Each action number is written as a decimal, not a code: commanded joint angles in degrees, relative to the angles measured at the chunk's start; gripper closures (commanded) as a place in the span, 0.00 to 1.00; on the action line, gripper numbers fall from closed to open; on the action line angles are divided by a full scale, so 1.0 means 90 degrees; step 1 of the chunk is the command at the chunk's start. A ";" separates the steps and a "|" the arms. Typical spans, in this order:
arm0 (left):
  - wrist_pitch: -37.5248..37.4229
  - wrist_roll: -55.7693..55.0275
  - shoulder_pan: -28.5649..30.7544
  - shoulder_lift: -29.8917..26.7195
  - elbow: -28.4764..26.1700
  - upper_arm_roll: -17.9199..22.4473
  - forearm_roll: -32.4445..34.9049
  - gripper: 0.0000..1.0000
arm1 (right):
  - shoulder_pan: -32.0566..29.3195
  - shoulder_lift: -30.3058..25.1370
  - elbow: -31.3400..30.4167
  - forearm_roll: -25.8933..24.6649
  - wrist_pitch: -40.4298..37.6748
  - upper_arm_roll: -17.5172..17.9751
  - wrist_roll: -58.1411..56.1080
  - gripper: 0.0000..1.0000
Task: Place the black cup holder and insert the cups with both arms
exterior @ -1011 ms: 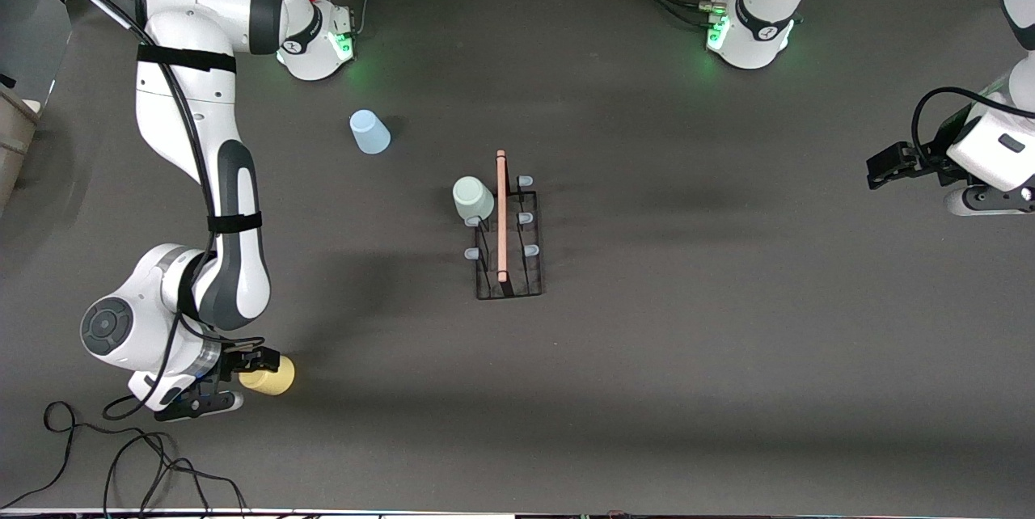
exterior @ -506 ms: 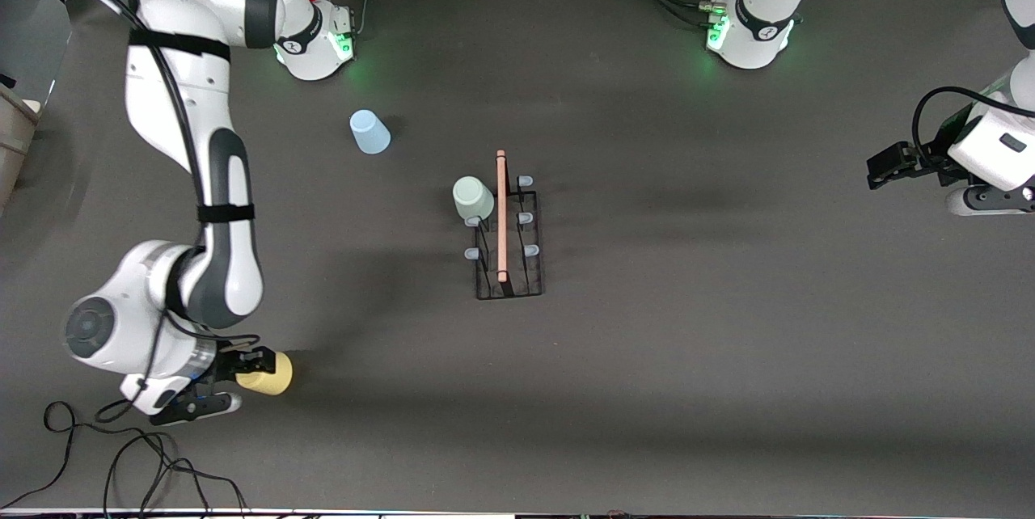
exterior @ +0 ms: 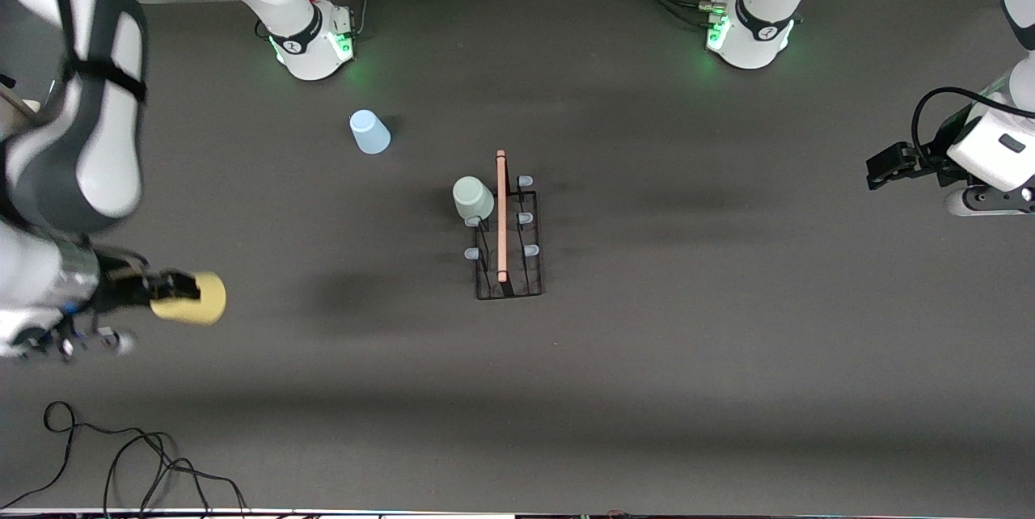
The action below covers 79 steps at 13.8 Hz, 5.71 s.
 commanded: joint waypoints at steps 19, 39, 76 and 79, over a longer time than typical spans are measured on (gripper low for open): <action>-0.0098 0.0010 -0.0010 0.0034 0.0059 0.0023 -0.0035 0.00 | 0.4142 -0.0235 -0.1558 0.0038 0.2495 0.0081 0.9242 1.00; -0.0088 0.0020 0.0000 0.0034 0.0059 0.0023 -0.0035 0.00 | 0.4015 0.0860 -0.1102 0.0546 0.2844 -0.0016 0.9144 0.00; 0.0049 0.0517 0.0000 0.0083 0.0050 0.0023 -0.0006 0.01 | -0.2841 -0.3067 -0.2018 -0.1496 0.0115 0.3451 0.1459 0.00; 0.0078 0.0518 0.0010 0.0073 0.0049 0.0023 0.0004 0.01 | -0.2841 -0.3028 -0.2008 -0.1485 0.0115 0.3441 0.1391 0.00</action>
